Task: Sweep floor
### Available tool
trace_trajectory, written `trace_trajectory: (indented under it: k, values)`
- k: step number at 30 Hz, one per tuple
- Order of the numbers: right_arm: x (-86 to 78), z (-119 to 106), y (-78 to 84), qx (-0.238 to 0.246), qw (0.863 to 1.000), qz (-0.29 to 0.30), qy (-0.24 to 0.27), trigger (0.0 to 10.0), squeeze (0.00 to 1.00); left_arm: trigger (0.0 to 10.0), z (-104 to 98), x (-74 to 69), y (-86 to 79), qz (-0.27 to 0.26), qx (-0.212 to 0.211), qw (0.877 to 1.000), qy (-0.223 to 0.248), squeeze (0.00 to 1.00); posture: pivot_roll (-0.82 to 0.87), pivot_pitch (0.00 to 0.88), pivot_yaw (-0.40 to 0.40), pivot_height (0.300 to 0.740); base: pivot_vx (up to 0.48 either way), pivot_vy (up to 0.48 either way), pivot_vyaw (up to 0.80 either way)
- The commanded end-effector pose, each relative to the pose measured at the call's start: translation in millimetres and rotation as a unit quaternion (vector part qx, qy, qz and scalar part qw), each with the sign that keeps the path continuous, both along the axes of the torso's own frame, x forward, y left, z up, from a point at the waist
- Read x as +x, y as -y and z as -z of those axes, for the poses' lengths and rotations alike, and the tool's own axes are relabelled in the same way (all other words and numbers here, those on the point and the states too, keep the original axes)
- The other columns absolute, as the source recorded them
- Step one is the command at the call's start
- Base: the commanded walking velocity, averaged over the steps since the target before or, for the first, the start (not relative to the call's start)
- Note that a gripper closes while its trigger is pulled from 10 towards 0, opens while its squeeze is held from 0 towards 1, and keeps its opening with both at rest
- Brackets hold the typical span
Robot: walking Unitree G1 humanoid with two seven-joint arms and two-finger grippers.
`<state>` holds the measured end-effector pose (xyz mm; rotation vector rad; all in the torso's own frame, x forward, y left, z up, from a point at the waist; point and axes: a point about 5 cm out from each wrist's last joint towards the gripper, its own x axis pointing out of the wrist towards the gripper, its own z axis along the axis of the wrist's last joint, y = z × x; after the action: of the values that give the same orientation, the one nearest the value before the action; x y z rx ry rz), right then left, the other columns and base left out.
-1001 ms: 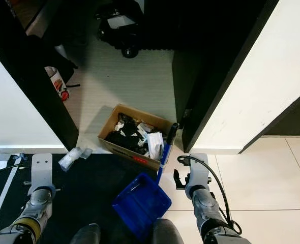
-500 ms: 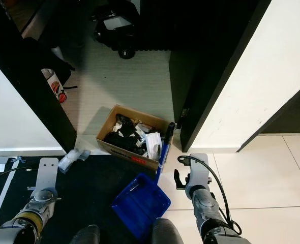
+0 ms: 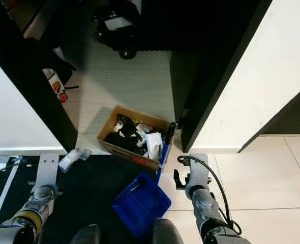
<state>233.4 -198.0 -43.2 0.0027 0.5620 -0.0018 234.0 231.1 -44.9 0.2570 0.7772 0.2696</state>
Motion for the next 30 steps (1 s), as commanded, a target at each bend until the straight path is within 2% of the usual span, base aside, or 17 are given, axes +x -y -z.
trace_trajectory:
  k: [1, 7, 15, 20, 23, 30]
  values:
    - [-2.9, 3.0, -0.8, 0.003, 1.000, 0.003, -0.012, 10.0, 0.00, 10.0, 3.8, -2.3, 10.0, 0.010, -0.019, 1.000, 0.001, 0.00, -0.01, 0.042, 0.005, 0.740, 0.000, 0.000, 0.00]
    - [-3.2, 3.2, -1.0, 0.003, 1.000, 0.003, -0.012, 10.0, 0.00, 10.0, 6.4, -6.4, 7.9, 0.010, -0.020, 1.000, -0.009, 0.00, -0.01, 0.042, 0.007, 0.740, 0.000, 0.000, 0.00]
    - [-3.7, 3.4, -0.7, 0.005, 1.000, 0.003, -0.012, 10.0, 0.00, 10.0, 5.2, -8.3, 4.6, 0.008, -0.029, 0.999, 0.017, 0.00, -0.01, 0.042, 0.004, 0.740, 0.000, 0.000, 0.00]
    - [-3.9, 3.5, -0.5, 0.004, 1.000, 0.003, -0.012, 10.0, 0.00, 10.0, 5.8, -9.5, 7.0, 0.011, -0.052, 0.998, 0.030, 0.00, -0.01, 0.043, 0.005, 0.740, 0.000, 0.000, 0.00]
    - [-4.0, 3.4, -0.2, 0.002, 1.000, 0.003, -0.011, 10.0, 0.00, 10.0, 5.6, -8.6, 13.2, 0.029, -0.091, 0.994, 0.045, 0.00, -0.01, 0.043, 0.004, 0.740, 0.000, 0.000, 0.00]
    - [-4.1, 3.4, 0.4, 0.002, 1.000, 0.003, -0.011, 10.0, 0.00, 10.0, 6.3, -11.4, 10.9, 0.040, -0.083, 0.995, 0.044, 0.00, -0.01, 0.044, 0.003, 0.740, 0.000, 0.000, 0.00]
